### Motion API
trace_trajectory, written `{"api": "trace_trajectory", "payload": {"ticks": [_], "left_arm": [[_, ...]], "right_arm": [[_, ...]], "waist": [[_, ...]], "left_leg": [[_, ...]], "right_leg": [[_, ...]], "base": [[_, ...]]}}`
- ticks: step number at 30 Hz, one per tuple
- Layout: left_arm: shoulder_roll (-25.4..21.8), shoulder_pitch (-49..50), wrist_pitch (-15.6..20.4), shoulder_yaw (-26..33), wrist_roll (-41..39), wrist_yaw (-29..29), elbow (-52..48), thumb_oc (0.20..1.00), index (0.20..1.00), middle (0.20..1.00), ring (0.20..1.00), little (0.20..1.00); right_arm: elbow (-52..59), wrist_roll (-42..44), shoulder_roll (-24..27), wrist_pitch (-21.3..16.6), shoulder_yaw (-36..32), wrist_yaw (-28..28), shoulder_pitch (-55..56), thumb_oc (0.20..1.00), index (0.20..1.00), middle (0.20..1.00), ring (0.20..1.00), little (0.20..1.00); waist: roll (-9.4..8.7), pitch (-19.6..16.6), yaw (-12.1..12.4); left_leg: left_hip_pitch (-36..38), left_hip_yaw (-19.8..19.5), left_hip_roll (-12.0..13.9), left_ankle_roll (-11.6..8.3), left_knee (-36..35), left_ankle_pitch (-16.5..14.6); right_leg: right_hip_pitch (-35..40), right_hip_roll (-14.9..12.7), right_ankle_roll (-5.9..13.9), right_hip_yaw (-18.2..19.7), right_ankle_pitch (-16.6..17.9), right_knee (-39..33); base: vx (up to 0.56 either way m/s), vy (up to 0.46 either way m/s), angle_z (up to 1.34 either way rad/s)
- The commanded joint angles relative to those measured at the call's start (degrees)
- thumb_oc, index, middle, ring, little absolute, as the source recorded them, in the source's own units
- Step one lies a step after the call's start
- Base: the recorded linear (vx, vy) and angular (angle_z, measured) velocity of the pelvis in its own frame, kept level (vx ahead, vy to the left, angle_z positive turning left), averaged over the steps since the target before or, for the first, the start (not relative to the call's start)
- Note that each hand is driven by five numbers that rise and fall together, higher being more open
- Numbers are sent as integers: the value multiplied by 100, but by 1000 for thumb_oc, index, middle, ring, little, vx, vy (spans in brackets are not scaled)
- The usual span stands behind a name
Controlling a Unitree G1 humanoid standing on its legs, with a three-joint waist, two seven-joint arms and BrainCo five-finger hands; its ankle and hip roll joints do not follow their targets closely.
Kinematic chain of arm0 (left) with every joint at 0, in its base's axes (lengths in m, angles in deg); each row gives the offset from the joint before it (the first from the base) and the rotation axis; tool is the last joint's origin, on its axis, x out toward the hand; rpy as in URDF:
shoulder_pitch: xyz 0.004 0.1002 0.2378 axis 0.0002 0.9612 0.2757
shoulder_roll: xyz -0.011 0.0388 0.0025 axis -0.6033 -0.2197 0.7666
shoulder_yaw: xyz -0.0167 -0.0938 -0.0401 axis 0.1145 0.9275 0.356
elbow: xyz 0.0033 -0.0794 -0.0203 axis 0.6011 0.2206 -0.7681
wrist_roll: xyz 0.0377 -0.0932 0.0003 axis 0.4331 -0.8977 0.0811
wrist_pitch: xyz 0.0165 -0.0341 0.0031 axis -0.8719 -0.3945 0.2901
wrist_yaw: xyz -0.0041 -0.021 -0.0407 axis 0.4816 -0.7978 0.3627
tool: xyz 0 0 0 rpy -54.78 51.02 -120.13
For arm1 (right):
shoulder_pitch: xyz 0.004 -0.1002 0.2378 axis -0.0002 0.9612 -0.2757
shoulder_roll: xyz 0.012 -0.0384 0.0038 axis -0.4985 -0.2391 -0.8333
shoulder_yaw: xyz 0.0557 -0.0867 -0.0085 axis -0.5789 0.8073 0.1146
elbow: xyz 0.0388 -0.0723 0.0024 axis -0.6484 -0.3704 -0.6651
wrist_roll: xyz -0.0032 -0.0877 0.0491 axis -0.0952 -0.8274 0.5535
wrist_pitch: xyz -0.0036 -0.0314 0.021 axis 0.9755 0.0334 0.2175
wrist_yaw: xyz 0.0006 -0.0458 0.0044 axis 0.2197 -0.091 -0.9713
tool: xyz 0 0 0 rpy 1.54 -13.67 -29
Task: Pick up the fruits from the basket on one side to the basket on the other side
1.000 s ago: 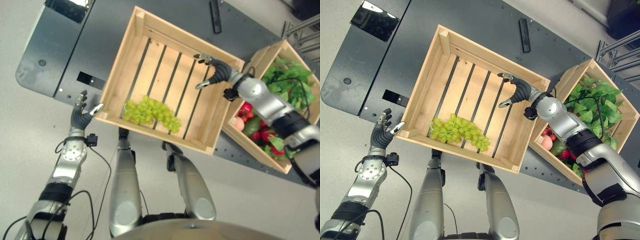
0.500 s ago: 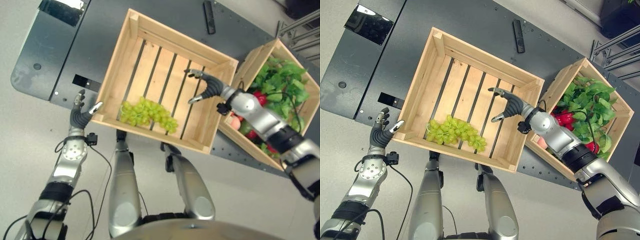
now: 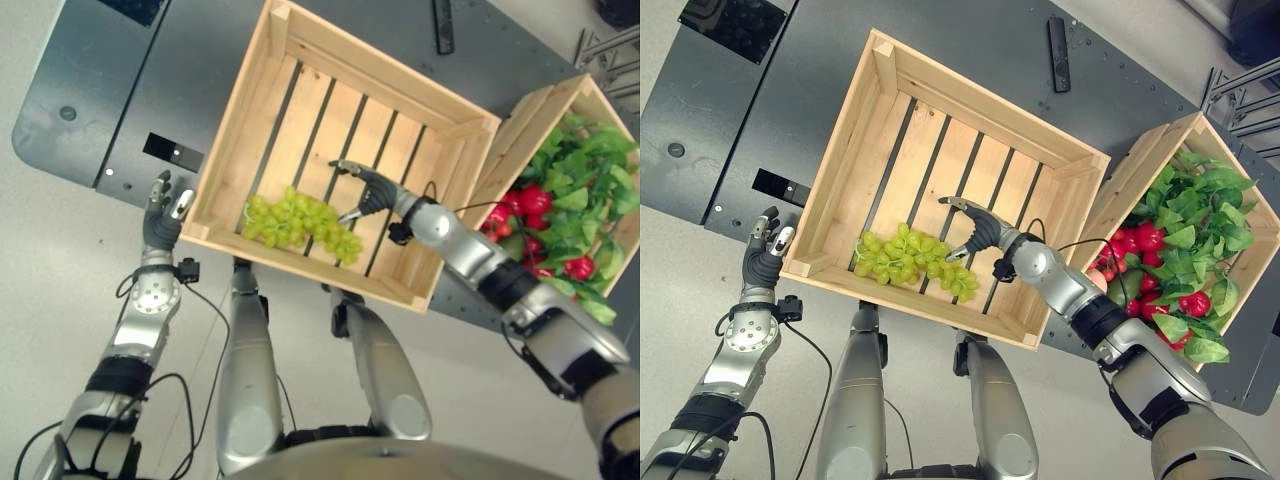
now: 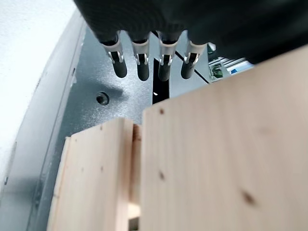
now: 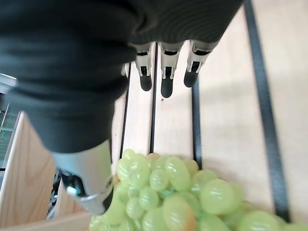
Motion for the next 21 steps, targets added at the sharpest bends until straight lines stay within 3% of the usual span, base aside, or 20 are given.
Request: {"api": "trace_trajectory", "payload": {"ticks": [1, 12, 21], "left_arm": [[-109, 42, 41, -74, 358, 107, -359, 1000, 1000, 1000, 1000, 1000], [-153, -4, -6, -116, 462, 238, -488, 1000, 1000, 1000, 1000, 1000], [-224, -66, -102, -71, 569, 337, -463, 1000, 1000, 1000, 1000, 1000]], "right_arm": [[115, -242, 88, -56, 42, 206, -170, 1000, 1000, 1000, 1000, 1000], [-418, -428, -322, 50, 165, 349, -406, 1000, 1000, 1000, 1000, 1000], [-489, -320, -504, 127, 182, 361, -339, 1000, 1000, 1000, 1000, 1000]], "waist": [[-136, 127, 126], [-88, 127, 175], [-182, 127, 194]], "left_leg": [[-157, -172, -12, 45, 267, -111], [-503, -278, -57, 53, 401, -159], [-505, -325, -58, 31, 317, -126]], "right_leg": [[-205, -335, 554, 63, -304, 472], [-467, -331, 545, 4, -333, 537], [-429, -338, 549, -59, -331, 491]], "base": [[0, 0, 0], [-5, 2, 3], [-4, -3, 3]]}}
